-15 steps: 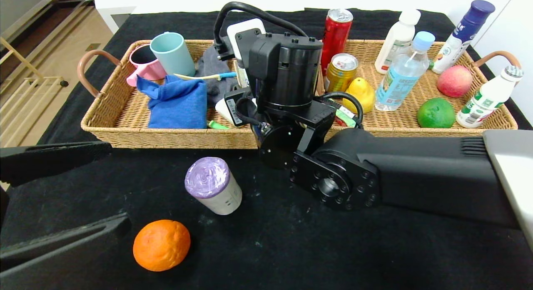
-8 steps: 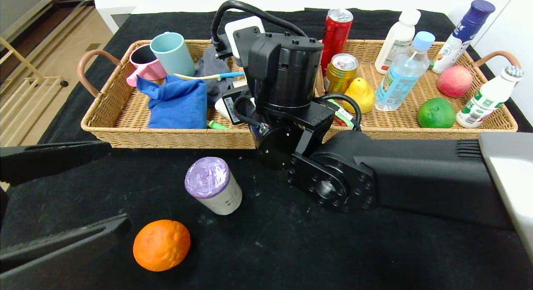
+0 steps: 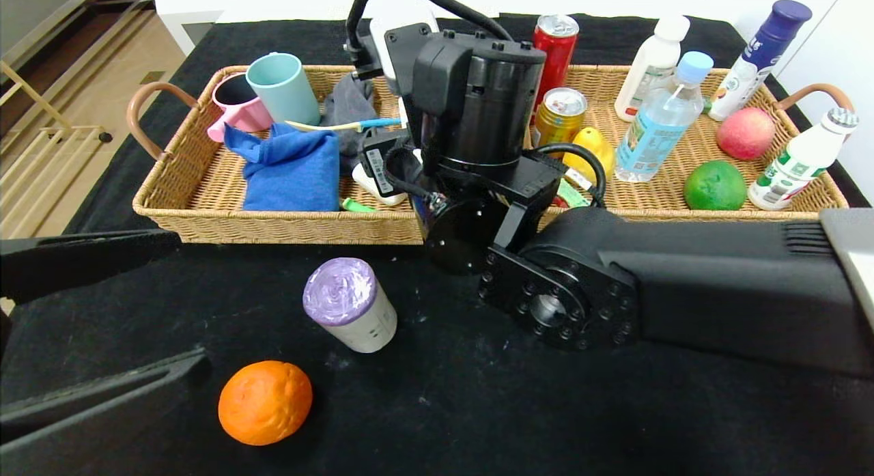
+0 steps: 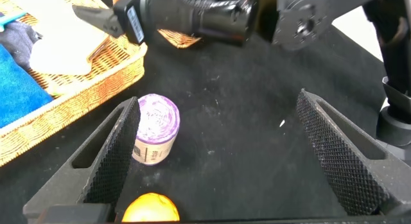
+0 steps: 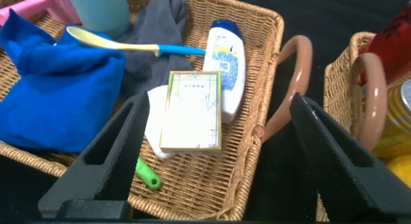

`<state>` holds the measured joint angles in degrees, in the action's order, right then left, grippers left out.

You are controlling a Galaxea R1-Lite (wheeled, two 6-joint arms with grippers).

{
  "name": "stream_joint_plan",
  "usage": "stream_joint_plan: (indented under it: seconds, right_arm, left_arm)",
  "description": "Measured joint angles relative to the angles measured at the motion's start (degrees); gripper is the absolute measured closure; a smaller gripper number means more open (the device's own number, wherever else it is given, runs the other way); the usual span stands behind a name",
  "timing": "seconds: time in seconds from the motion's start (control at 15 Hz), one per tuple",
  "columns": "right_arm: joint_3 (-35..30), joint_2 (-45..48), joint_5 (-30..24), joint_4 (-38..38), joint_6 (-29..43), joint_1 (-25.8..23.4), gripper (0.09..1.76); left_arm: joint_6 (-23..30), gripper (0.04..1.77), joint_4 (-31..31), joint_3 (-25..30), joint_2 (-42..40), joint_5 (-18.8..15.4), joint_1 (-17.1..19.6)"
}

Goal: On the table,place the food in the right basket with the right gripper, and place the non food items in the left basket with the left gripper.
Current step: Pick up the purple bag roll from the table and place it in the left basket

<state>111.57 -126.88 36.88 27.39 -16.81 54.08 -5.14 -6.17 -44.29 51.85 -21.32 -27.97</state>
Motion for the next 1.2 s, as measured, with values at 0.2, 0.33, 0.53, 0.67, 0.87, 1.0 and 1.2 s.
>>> stream_joint_plan:
  seconds: [0.2,0.33,0.53,0.67,0.87,1.0,1.2]
  right_arm:
    - [-3.8,3.04,-0.05,0.05,0.41,-0.06,0.22]
    - [-8.51,6.1,-0.13,-0.09,0.94,-0.06,0.2]
    - [-17.6,11.47,-0.88,-0.41,2.15,-0.89,0.18]
    - [-24.27,15.8,-3.23,-0.48,3.75,-2.57,0.17]
    - [-34.56,23.14,-9.44,-0.69,4.58,-4.96,0.16]
    - [-42.17,28.98,-20.09,-1.49,4.69,-7.53,0.16]
    - [-51.68,35.89,-33.22,-2.26,4.77,-12.65,0.15]
  left_arm:
    - [0.16,0.05,0.0,-0.02,0.0,0.02,0.05]
    - [0.27,0.05,0.02,-0.02,0.0,0.11,0.07]
    - [0.2,0.05,0.06,-0.17,0.16,1.54,0.11]
    - [0.16,0.05,0.13,-0.3,0.35,2.54,0.11]
    - [0.09,0.05,0.52,-0.48,0.41,3.11,0.11]
    - [-0.04,0.05,0.96,-0.63,0.2,3.55,0.11]
    - [-0.11,0.05,0.94,-0.67,0.29,5.25,0.18]
